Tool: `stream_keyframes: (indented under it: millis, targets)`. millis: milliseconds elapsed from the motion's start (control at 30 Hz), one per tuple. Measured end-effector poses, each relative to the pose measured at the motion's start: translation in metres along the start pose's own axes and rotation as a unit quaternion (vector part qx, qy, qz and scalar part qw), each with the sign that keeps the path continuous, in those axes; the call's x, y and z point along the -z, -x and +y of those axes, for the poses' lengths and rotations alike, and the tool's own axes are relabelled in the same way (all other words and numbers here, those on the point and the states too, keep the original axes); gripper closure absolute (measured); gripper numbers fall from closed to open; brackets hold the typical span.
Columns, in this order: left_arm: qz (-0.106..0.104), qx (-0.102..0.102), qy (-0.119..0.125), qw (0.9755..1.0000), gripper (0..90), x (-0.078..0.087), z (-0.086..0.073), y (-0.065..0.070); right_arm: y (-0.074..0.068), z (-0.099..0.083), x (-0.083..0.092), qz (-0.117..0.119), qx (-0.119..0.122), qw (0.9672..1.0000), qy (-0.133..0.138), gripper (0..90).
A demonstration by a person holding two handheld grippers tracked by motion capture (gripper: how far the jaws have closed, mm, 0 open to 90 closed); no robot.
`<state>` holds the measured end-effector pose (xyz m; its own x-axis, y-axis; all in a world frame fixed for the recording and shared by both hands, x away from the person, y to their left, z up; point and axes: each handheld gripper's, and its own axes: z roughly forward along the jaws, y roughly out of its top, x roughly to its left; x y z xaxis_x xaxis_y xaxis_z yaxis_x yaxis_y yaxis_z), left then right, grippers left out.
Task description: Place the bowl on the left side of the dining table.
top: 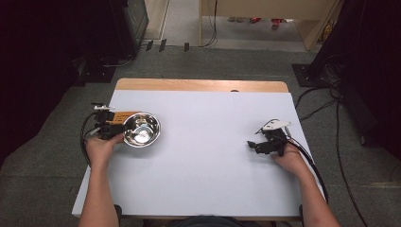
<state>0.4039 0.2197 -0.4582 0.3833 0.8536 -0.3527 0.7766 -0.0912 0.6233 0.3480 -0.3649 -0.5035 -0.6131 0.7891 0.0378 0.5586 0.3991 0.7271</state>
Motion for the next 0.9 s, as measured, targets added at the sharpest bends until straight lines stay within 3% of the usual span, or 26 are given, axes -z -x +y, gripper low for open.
stream_keyframes:
  millis: [500, 900]
  targets:
    - [0.013, 0.029, 0.022, 0.9993, 87.5, 0.011, -0.004, -0.013, 0.000, 0.000, 0.000, 0.000, 0.000, 1.0000, 0.000, 13.0]
    - [0.042, 0.049, 0.030, 0.9975, 87.5, 0.015, -0.007, -0.024, 0.000, 0.000, 0.000, 0.000, 0.000, 1.0000, 0.000, 13.0]
